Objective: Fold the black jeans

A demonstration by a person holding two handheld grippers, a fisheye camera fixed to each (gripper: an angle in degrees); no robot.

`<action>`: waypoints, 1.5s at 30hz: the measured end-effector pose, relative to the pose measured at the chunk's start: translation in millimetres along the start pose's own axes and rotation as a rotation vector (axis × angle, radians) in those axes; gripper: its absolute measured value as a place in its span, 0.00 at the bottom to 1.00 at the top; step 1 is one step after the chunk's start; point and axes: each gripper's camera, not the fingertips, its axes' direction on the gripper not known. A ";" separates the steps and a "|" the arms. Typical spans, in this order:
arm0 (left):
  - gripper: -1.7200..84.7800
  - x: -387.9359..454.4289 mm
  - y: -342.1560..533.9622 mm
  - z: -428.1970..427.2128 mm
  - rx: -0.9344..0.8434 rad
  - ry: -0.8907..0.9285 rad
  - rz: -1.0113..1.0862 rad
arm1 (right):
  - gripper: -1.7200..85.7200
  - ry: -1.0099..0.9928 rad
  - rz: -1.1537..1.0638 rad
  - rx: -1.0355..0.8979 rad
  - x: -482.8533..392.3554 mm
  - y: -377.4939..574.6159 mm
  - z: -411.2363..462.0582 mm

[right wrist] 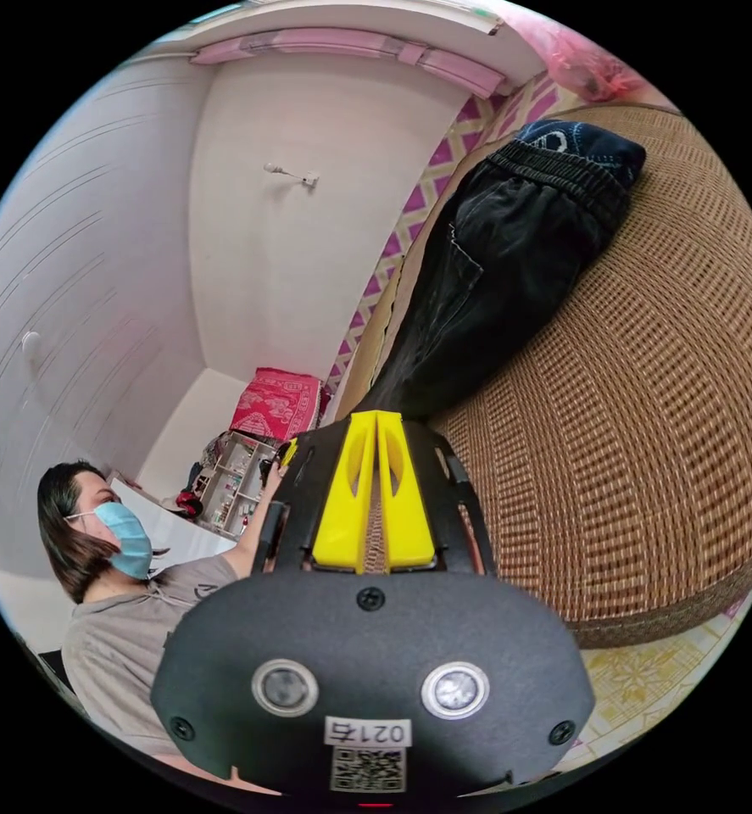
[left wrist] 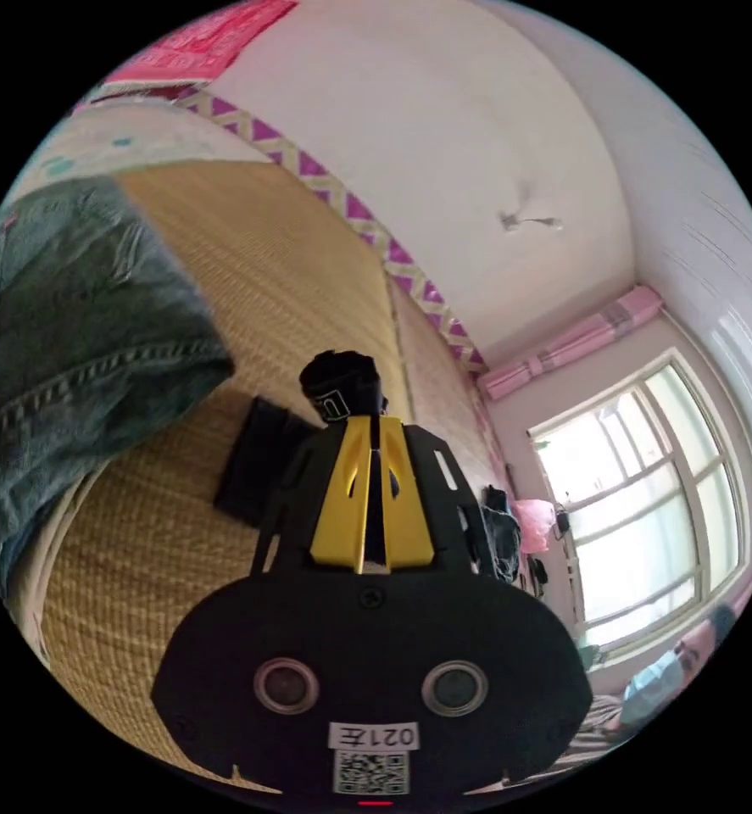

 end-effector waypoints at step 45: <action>0.01 574.2 -37.7 -84.2 0.125 -0.087 0.575 | 0.01 0.229 -0.254 -0.240 -13.0 -131.6 -107.8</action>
